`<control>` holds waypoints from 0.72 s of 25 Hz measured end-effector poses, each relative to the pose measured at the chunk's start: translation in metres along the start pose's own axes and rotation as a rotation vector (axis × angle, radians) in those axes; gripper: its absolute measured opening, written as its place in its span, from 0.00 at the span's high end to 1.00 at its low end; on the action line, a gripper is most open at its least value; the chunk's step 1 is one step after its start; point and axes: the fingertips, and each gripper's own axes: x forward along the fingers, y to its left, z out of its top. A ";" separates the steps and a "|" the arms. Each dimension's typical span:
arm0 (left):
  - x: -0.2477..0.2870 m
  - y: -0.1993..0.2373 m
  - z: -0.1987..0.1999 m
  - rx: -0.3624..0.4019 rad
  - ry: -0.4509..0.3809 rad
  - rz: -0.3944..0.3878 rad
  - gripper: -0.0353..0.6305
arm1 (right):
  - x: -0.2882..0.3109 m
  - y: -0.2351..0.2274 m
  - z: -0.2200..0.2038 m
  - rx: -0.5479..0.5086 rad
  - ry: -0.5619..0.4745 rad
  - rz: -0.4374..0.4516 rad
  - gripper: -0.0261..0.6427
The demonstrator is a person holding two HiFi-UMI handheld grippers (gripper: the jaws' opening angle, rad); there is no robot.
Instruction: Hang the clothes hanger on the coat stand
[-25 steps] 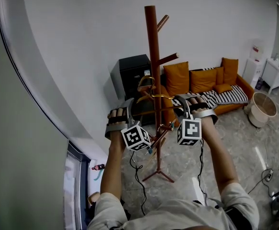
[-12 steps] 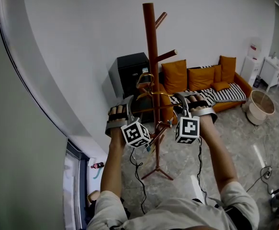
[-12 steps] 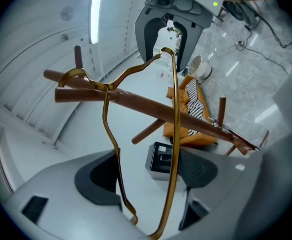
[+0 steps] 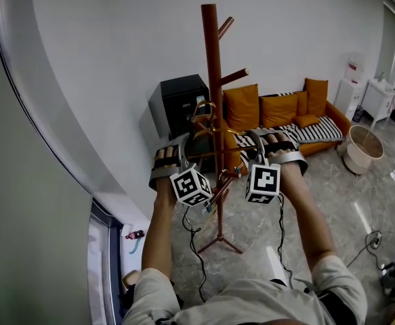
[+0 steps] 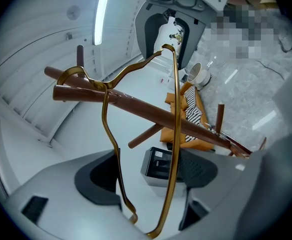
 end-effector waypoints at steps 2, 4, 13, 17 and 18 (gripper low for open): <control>0.003 -0.001 0.001 -0.003 -0.013 -0.008 0.42 | 0.000 0.000 -0.001 -0.001 0.020 0.004 0.58; 0.005 -0.003 0.000 -0.009 -0.023 -0.019 0.42 | -0.002 0.001 0.000 -0.004 0.038 0.011 0.58; 0.010 -0.011 -0.004 -0.016 -0.042 -0.033 0.42 | -0.001 0.009 0.002 0.000 0.068 0.024 0.58; 0.015 -0.017 -0.006 -0.013 -0.039 -0.040 0.42 | 0.006 0.015 0.000 0.007 0.073 0.033 0.58; 0.016 -0.020 -0.007 -0.011 -0.037 -0.044 0.42 | 0.009 0.017 -0.001 0.009 0.073 0.037 0.58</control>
